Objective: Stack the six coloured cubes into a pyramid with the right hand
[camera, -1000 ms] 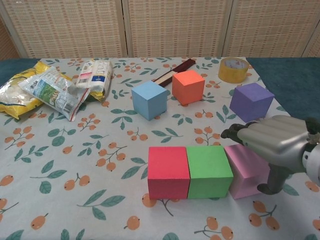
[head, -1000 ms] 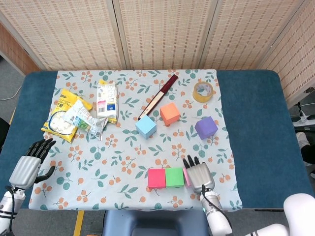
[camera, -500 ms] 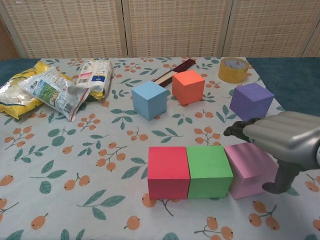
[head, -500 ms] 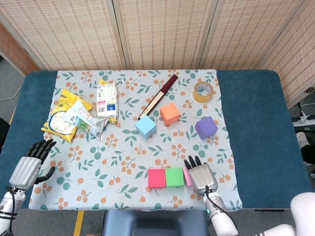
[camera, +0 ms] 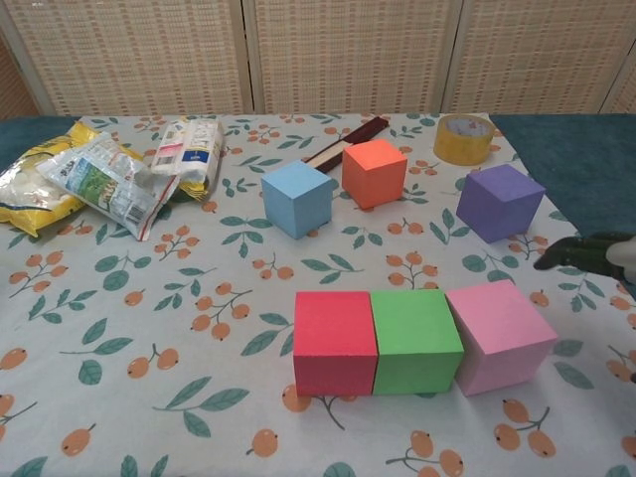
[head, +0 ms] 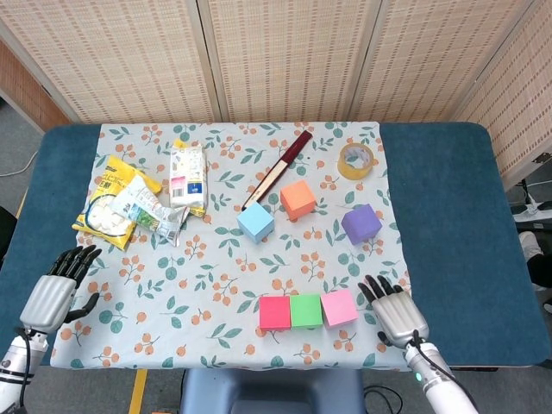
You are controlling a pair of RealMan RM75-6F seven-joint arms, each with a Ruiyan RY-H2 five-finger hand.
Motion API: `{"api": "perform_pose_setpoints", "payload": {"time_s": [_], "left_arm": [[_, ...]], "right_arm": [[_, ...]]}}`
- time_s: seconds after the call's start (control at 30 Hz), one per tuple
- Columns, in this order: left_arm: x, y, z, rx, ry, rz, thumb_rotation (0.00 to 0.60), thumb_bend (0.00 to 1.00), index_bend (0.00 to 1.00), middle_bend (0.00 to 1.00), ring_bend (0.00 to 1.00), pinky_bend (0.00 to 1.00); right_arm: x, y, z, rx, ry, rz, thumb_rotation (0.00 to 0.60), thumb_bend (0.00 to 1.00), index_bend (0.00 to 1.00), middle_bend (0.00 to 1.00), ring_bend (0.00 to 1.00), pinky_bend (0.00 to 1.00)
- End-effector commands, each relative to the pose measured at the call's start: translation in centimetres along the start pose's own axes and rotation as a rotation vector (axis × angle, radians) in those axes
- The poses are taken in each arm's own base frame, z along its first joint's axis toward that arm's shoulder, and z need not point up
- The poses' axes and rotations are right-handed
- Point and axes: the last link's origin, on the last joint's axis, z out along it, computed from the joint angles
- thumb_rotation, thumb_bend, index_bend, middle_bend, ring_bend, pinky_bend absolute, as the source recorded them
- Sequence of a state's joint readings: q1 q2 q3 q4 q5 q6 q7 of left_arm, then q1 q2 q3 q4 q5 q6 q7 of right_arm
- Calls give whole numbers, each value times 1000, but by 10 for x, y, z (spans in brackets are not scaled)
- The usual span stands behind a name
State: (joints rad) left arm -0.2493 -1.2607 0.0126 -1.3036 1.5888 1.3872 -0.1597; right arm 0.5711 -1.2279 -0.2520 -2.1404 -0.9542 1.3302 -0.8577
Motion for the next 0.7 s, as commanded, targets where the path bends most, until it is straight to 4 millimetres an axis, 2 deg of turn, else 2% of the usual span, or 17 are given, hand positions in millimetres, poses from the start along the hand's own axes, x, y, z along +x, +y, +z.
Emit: {"api": "perform_pose_setpoints", "payload": {"time_s": [0.03,0.1,0.27,0.7], "left_arm": [[-1,1,0,-1,-4,0,600,406,0,54,9,99],[-2,2,0,-2,-8,-1,600,406,0,53,9,99],[-2,1,0,-1,-10,1,600,406,0,53,9,99],[0,0,-1,-2,-2,-4,600,405,0,53,9,99]], "right_arm": [[-20,15,-6,14,-45,-40,600,154,246,0,0,222],[-24,14,-5,25,-59,-36,600,154,285,0,0,222],[-27,11,-4,41,-73,-12,600,154,290,0,0,222],[-29,4,-2,65,-87,38,600,154,164,0,0,222]]}}
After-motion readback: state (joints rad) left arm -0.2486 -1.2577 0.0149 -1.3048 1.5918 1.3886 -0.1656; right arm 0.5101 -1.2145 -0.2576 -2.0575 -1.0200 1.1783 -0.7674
